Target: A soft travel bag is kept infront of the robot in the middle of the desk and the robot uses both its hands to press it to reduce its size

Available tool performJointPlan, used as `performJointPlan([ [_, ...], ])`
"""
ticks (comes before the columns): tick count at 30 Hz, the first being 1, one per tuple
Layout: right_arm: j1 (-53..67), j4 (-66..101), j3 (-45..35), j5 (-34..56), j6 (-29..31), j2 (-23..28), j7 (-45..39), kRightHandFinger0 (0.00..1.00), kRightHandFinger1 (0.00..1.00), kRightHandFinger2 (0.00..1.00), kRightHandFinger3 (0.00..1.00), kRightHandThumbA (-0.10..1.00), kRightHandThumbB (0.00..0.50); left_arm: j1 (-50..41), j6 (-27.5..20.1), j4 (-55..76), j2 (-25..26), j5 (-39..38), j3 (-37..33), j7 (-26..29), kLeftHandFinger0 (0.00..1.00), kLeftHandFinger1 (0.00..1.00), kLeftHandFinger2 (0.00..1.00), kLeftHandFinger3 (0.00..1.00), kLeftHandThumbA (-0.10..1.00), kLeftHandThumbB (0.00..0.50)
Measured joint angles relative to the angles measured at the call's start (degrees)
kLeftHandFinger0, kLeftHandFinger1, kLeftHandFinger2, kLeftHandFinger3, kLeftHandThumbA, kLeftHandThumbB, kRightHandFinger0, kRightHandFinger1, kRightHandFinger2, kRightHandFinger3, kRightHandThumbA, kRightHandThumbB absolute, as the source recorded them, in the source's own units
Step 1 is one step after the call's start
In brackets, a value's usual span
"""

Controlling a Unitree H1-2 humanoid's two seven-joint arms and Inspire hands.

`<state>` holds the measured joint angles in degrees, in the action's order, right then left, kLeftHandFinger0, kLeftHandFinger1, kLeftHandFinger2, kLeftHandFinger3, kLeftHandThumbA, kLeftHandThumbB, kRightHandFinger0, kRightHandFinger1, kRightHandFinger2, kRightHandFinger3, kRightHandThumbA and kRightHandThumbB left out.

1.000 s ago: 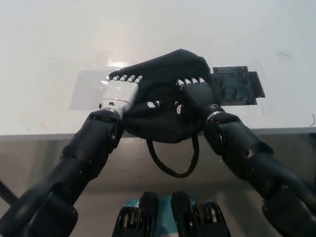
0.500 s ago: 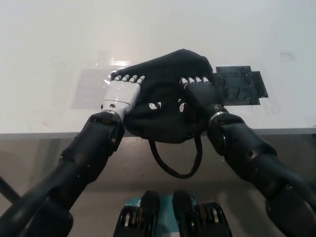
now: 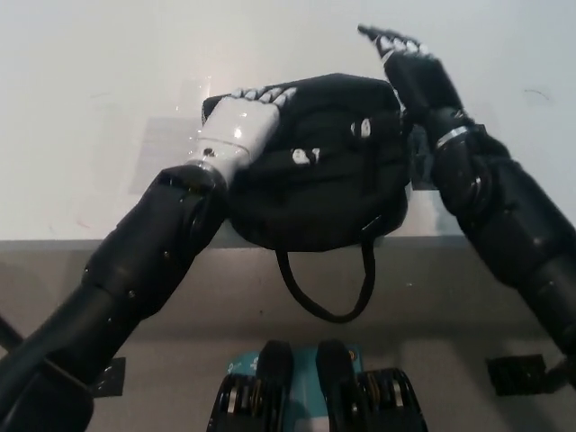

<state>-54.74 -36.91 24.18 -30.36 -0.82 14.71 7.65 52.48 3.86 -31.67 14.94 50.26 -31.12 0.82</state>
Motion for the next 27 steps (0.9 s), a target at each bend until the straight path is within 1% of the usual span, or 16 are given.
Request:
performJointPlan([
  [2,1.0,4.6,-1.7,0.8,-1.2,0.7,-1.4,1.00,1.00,1.00,1.00,1.00,0.198,0.0,0.1,3.2,0.3,-0.3,0.8,-1.2,1.00,1.00,1.00,1.00,1.00,0.257],
  [3,1.4,6.5,-2.4,1.1,-1.7,1.0,-1.9,1.00,1.00,1.00,1.00,1.00,0.195,0.0,0.1,4.3,0.4,-0.4,1.1,-1.7,1.00,1.00,1.00,1.00,1.00,0.241],
  [4,1.8,8.3,-3.1,1.5,-2.3,1.2,-2.5,1.00,1.00,1.00,1.00,1.00,0.201,0.0,0.2,5.7,0.6,-0.5,1.5,-2.2,1.00,1.00,1.00,1.00,1.00,0.244],
  [5,2.3,10.7,-4.1,2.1,-2.9,1.5,-3.2,1.00,1.00,1.00,1.00,1.00,0.185,0.0,0.2,7.4,0.8,-0.7,2.0,-2.8,1.00,1.00,1.00,1.00,1.00,0.236],
  [9,3.6,18.8,-7.4,4.1,-5.6,3.0,-5.8,1.00,1.00,1.00,1.00,1.00,0.208,0.0,0.3,13.5,1.9,-1.4,4.2,-4.9,1.00,1.00,1.00,1.00,1.00,0.253],
  [11,4.1,23.4,-9.4,5.5,-7.3,3.9,-7.3,1.00,1.00,1.00,1.00,1.00,0.243,0.0,0.4,17.2,2.8,-1.7,5.5,-6.2,1.00,1.00,1.00,1.00,1.00,0.253],
  [12,4.3,25.2,-10.3,6.1,-7.8,4.3,-7.8,1.00,1.00,1.00,1.00,1.00,0.257,0.0,0.5,18.8,3.1,-1.9,6.1,-6.7,1.00,1.00,1.00,1.00,1.00,0.249],
  [15,4.9,31.9,-13.3,8.1,-10.0,5.9,-9.9,1.00,1.00,1.00,1.00,1.00,0.250,0.0,0.8,25.4,4.9,-2.2,7.9,-8.5,1.00,1.00,1.00,1.00,1.00,0.236],
  [18,6.4,38.4,-15.9,10.1,-11.9,7.5,-11.8,1.00,1.00,1.00,1.00,1.00,0.292,-0.4,1.0,32.0,6.8,-2.6,9.9,-10.1,1.00,1.00,1.00,1.00,1.00,0.232],
  [19,7.0,40.3,-16.6,10.7,-12.6,8.0,-12.4,1.00,1.00,1.00,1.00,1.00,0.293,-0.7,1.0,33.9,7.3,-2.8,10.3,-10.7,1.00,1.00,1.00,1.00,1.00,0.241],
  [20,7.6,42.6,-17.5,11.6,-13.4,8.5,-13.1,1.00,1.00,1.00,1.00,1.00,0.280,-1.2,1.0,36.1,7.9,-2.9,10.9,-11.2,1.00,1.00,1.00,1.00,1.00,0.243],
  [21,8.4,44.8,-18.4,12.5,-14.2,9.1,-13.8,1.00,1.00,1.00,1.00,1.00,0.249,-1.7,1.1,37.9,8.4,-3.1,11.4,-11.8,1.00,1.00,1.00,1.00,1.00,0.241],
  [24,11.1,51.7,-21.8,15.8,-16.4,10.7,-15.7,1.00,1.00,1.00,1.00,1.00,0.215,-3.9,1.2,44.5,9.7,-3.9,13.4,-13.7,1.00,1.00,1.00,1.00,1.00,0.226],
  [25,11.9,53.2,-22.6,16.6,-16.9,11.1,-16.1,1.00,1.00,1.00,1.00,1.00,0.214,-4.7,1.3,46.3,10.0,-4.3,13.9,-14.1,1.00,1.00,1.00,1.00,1.00,0.228],
  [26,13.0,55.6,-23.6,17.6,-17.3,11.4,-16.3,1.00,1.00,1.00,1.00,1.00,0.228,-6.0,1.5,48.9,10.0,-5.0,14.9,-14.5,1.00,1.00,1.00,1.00,1.00,0.230],
  [27,13.6,56.8,-24.1,17.9,-17.4,11.5,-16.4,1.00,1.00,1.00,1.00,1.00,0.258,-6.5,1.6,49.8,10.0,-5.3,15.3,-14.7,1.00,1.00,1.00,1.00,1.00,0.258],
])
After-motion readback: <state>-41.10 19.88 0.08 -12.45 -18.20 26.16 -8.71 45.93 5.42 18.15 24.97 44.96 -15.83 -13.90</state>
